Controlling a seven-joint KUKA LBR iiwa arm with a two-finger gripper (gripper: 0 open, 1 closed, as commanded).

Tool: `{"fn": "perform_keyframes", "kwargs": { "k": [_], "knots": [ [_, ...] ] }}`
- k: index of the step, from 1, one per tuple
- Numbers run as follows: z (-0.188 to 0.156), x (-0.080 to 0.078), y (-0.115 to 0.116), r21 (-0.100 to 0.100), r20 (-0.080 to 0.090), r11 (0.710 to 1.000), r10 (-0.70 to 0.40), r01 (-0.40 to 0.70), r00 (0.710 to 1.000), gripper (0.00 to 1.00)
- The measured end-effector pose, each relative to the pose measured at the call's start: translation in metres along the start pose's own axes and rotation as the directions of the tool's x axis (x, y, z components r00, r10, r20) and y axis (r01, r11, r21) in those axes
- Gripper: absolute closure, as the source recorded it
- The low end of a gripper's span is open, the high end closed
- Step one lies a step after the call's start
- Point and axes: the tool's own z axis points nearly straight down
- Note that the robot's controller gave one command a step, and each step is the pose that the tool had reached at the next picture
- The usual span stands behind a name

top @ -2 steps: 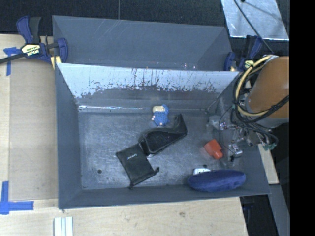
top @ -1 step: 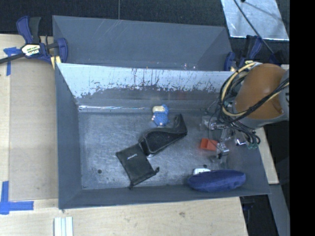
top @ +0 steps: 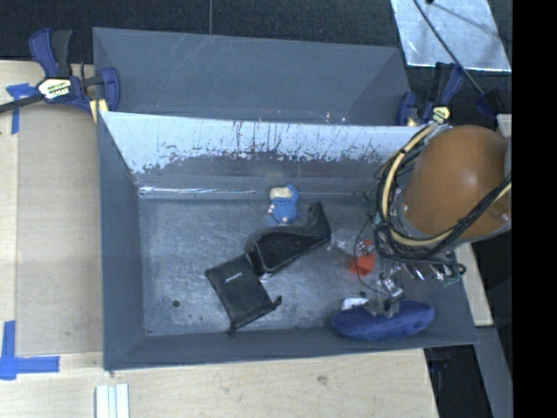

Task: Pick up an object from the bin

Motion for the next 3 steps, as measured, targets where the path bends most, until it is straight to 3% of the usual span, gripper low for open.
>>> {"fn": "perform_keyframes", "kwargs": {
  "k": [1, 2, 3],
  "knots": [
    [0.001, 0.001, -0.001, 0.000, -0.003, 1.000, 0.002, -0.002, 1.000, 1.00],
    [0.001, 0.001, -0.001, 0.000, -0.002, 1.000, 0.001, -0.001, 1.000, 0.00],
    [0.067, 0.000, -0.015, 0.016, 0.031, 0.981, -0.193, 0.193, 0.981, 0.00]
  ]
}}
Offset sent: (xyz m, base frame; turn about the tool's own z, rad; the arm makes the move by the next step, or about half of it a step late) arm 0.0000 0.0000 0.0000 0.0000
